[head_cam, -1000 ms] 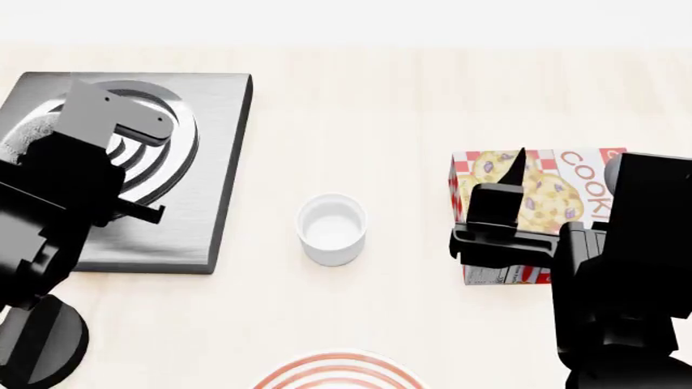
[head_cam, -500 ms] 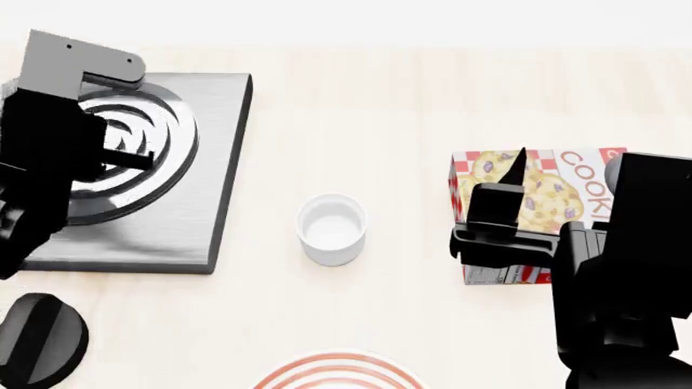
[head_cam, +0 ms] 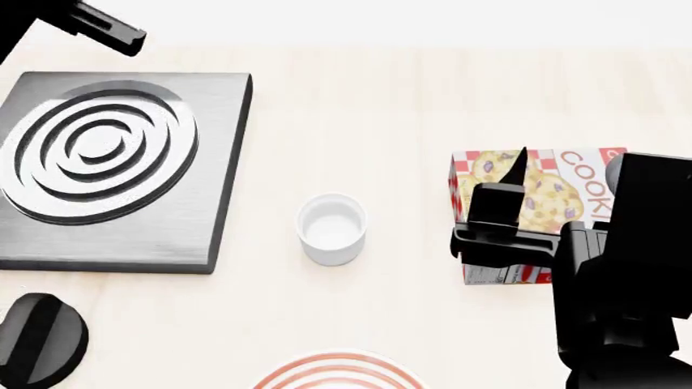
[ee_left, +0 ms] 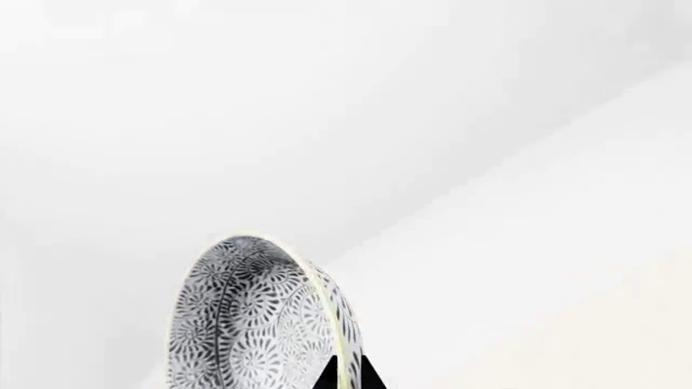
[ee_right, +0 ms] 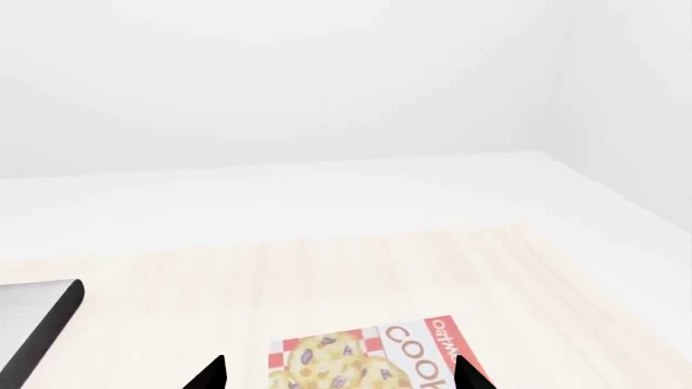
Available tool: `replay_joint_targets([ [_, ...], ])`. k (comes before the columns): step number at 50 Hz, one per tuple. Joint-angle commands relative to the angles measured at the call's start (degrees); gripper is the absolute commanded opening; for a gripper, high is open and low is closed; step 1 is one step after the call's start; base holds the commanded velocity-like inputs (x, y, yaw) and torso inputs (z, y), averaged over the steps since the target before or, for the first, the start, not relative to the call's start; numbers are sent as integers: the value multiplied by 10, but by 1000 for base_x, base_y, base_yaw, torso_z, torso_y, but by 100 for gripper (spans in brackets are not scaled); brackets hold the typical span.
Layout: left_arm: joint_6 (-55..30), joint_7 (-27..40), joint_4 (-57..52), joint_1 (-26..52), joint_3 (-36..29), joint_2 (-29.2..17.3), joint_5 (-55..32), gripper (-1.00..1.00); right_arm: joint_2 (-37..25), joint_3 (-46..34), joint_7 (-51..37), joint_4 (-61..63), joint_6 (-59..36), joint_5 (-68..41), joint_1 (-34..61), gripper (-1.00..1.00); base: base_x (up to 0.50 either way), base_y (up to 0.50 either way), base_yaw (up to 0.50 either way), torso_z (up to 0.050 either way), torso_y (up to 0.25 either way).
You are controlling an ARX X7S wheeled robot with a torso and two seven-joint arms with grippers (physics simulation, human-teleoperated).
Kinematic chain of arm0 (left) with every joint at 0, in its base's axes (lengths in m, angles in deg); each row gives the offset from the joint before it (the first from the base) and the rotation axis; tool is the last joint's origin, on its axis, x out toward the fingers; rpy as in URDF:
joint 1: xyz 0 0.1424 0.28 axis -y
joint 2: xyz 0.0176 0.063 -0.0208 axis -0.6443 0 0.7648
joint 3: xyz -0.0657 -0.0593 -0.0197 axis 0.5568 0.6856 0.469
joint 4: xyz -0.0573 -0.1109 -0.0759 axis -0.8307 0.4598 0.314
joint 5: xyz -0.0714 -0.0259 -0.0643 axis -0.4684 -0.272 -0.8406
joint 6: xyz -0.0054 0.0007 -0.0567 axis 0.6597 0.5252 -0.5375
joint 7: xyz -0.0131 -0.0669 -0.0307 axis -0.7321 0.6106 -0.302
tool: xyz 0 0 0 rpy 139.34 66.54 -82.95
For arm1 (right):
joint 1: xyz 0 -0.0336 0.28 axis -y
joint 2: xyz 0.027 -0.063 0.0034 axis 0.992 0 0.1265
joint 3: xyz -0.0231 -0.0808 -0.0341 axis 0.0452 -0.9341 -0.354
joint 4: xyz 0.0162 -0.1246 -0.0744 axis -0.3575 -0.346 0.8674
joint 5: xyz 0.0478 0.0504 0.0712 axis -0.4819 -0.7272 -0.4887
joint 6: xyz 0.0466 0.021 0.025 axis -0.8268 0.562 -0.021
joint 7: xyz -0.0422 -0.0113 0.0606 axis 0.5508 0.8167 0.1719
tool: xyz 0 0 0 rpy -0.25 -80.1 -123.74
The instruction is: Pick the akita bowl on the stove and place it on the plate.
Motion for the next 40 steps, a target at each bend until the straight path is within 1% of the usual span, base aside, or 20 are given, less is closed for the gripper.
replay_joint_targets([
  [1, -41, -82, -266, 0, -39, -86, -18, -100, 10, 12, 9, 0, 2, 9, 0, 100, 0, 0, 0, 0, 0],
  [6, -33, -104, -334, -11, -64, -125, -21, -100, 10, 12, 8, -1, 3, 8, -1, 100, 0, 0, 0, 0, 0],
  [7, -25, -114, -355, -16, -77, -138, -18, -100, 10, 11, 8, -1, 3, 7, -1, 100, 0, 0, 0, 0, 0],
  [11, -22, -123, -396, -25, -105, -161, -10, -100, 9, 12, 7, -1, 3, 6, -1, 100, 0, 0, 0, 0, 0],
  [12, -8, -128, -406, -35, -122, -173, 1, -100, 10, 13, 6, 1, -1, 4, 1, 100, 0, 0, 0, 0, 0],
  [14, 15, -136, -413, -41, -144, -188, 20, -100, 9, 13, 5, 1, -2, 3, 1, 100, 0, 0, 0, 0, 0],
  [21, 39, -162, -443, -50, -195, -229, 53, -100, 8, 12, 4, -1, 2, 3, 0, 100, 0, 0, 0, 0, 0],
  [40, 64, -193, -497, -71, -268, -280, 96, -100, 5, 11, 0, -3, 5, -2, 0, 100, 0, 0, 0, 0, 0],
])
